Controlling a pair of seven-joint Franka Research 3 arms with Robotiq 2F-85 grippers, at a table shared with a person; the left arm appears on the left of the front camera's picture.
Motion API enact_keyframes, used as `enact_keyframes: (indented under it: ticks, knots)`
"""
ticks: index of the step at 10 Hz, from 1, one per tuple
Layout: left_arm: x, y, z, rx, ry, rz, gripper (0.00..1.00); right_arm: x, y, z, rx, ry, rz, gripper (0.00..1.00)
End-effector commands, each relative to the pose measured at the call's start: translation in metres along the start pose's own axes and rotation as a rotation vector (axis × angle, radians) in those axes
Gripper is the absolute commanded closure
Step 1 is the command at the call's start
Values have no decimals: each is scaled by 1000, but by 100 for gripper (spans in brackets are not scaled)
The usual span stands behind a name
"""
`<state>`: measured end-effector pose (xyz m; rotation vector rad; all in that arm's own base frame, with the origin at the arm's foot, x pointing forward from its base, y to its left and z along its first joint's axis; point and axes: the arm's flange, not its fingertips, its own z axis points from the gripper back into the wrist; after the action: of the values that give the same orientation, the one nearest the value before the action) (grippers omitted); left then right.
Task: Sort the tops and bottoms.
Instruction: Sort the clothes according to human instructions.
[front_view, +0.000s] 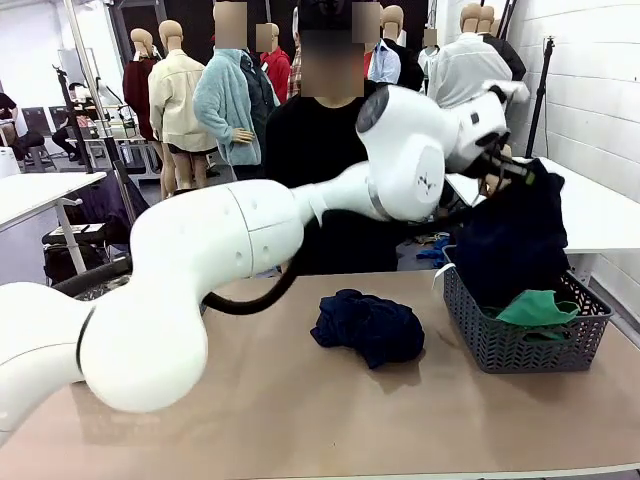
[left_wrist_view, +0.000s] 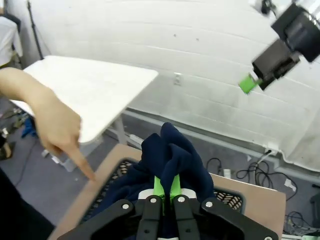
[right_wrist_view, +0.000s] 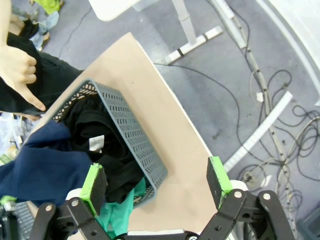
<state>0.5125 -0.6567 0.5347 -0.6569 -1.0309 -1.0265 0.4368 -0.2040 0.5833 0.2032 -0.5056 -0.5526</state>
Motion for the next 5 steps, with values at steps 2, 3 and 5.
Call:
enact_keyframes:
  ticks: [2, 3, 5]
  knots:
    - [-19, 14, -53, -104, 80, 47, 100, -1, -1, 0, -15, 0, 15, 0]
    - [-34, 13, -61, -114, 145, 57, 100, -1, -1, 0, -15, 0, 15, 0]
    - [-52, -4, -38, -82, 98, 59, 100, -1, -1, 0, -15, 0, 15, 0]
